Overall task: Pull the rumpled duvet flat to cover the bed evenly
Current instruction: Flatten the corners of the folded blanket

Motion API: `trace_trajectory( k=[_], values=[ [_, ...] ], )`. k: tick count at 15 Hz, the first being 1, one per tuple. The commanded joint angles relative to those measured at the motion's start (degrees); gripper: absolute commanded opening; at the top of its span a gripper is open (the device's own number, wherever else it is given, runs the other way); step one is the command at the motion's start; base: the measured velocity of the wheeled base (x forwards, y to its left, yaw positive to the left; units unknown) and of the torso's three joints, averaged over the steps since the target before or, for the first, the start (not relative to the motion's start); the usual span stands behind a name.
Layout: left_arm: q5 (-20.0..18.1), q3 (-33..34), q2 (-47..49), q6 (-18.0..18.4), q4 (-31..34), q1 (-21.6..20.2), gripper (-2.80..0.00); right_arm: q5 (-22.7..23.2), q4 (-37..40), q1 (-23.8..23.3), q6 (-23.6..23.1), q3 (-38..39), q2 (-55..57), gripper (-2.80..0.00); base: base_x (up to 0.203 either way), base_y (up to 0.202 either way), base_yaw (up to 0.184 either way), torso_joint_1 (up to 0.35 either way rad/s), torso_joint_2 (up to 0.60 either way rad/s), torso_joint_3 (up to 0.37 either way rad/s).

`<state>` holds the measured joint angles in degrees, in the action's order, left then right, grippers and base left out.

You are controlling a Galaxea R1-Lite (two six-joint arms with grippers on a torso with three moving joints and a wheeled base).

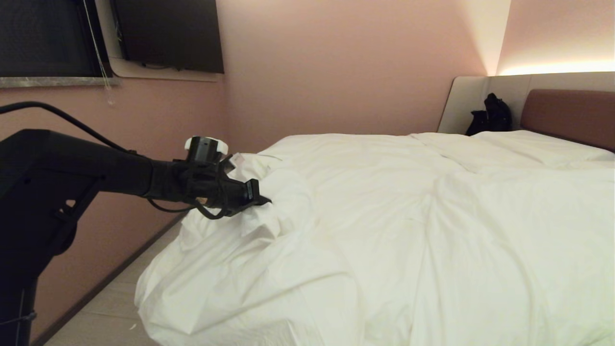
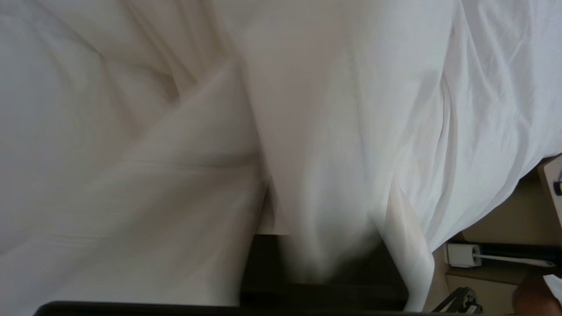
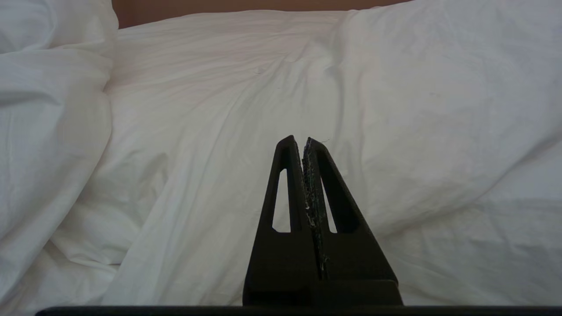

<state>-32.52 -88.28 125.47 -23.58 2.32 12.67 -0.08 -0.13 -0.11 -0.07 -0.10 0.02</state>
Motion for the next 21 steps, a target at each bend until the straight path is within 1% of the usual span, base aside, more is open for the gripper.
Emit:
trace_trajectory(
  k=[1,4,8,10,11,12,13,15,17,19,21],
  values=[
    [-0.2,0.0,-0.6,-0.1,0.2,0.0,-2.8,0.0,0.0,0.0,0.0,0.0,0.0,-2.8,0.0,0.0,0.0,0.0,0.0,0.0],
    [-0.1,0.4,-1.8,-0.1,0.3,0.0,-2.8,0.0,0.0,0.0,0.0,0.0,0.0,-2.8,0.0,0.0,0.0,0.0,0.0,0.0],
    [0.0,3.2,-5.1,-0.1,0.3,-0.7,-2.8,0.0,0.0,0.0,0.0,0.0,0.0,-2.8,0.0,0.0,0.0,0.0,0.0,0.0],
    [0.0,6.4,-9.4,0.1,0.4,-2.6,-2.8,0.0,0.0,0.0,0.0,0.0,0.0,-2.8,0.0,0.0,0.0,0.0,0.0,0.0],
    [0.0,8.6,-11.5,0.6,0.4,-4.3,-2.8,0.0,0.0,0.0,0.0,0.0,0.0,-2.8,0.0,0.0,0.0,0.0,0.0,0.0],
    [0.0,11.4,-15.3,1.4,0.4,-6.7,-2.8,0.0,0.0,-0.1,0.0,0.0,0.0,-2.8,0.0,0.0,0.0,0.0,0.0,0.0],
    [0.0,14.7,-19.8,2.6,0.5,-10.5,-2.8,0.0,0.0,0.0,0.0,0.0,0.0,-2.8,0.0,0.0,0.0,0.0,0.0,0.0],
    [0.0,19.7,-26.1,5.4,1.4,-20.0,-2.8,0.0,0.0,0.0,0.0,0.0,0.0,-2.8,0.0,0.0,0.0,0.0,0.0,0.0],
    [-0.1,22.1,-30.6,8.9,4.0,-29.3,-2.8,0.0,0.0,0.0,0.0,0.0,0.0,-2.8,0.0,0.0,0.0,0.0,0.0,0.0],
    [-0.3,23.2,-33.9,11.0,6.2,-37.1,-2.8,0.0,0.0,0.0,0.0,0.0,0.0,-2.8,0.0,0.0,0.0,0.0,0.0,0.0],
    [-0.5,24.2,-37.0,11.8,7.1,-42.8,-2.8,0.0,0.0,0.0,0.0,0.0,0.0,-2.8,0.0,0.0,0.0,0.0,0.0,0.0]
  ],
)
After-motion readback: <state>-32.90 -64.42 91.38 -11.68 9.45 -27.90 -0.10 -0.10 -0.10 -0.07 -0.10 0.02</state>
